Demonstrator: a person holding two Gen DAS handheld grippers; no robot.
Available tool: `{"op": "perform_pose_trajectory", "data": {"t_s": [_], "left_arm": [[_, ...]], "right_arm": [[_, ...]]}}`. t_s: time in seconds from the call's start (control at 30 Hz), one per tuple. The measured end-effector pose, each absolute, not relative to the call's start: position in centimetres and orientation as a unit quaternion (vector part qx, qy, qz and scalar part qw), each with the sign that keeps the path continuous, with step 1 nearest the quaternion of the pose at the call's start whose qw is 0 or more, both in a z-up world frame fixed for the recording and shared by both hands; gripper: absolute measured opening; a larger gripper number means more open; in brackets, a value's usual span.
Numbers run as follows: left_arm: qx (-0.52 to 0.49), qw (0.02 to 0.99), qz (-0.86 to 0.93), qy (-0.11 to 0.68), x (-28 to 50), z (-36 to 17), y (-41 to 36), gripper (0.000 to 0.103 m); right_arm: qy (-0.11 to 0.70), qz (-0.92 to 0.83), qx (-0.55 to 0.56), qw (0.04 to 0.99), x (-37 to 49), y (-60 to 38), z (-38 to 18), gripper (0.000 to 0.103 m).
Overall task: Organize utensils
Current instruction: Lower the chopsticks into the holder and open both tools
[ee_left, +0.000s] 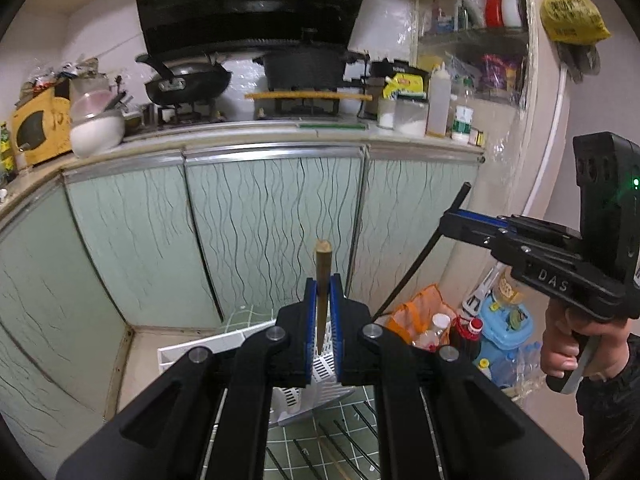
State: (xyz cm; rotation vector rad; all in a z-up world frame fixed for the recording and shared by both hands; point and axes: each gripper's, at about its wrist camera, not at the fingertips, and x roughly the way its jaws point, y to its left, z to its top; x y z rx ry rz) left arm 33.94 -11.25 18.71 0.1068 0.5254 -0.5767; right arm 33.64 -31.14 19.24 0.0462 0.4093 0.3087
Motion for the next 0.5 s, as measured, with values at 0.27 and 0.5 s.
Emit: {"op": "perform_pose_trajectory", "data": {"t_s": [0.27, 0.5], "left_arm": [[0.065, 0.912, -0.294, 0.277, 35.3, 13.9, -12.2, 0.008], [0.054, 0.909, -0.295, 0.291, 36.2, 11.0, -11.9, 0.008]], "right_arm": [[0.218, 0.166, 0.052, 0.96, 35.3, -31.9, 14.3, 0.006], [0.237, 0.179, 0.069, 0.952, 35.9, -32.0, 11.1, 0.006]]}}
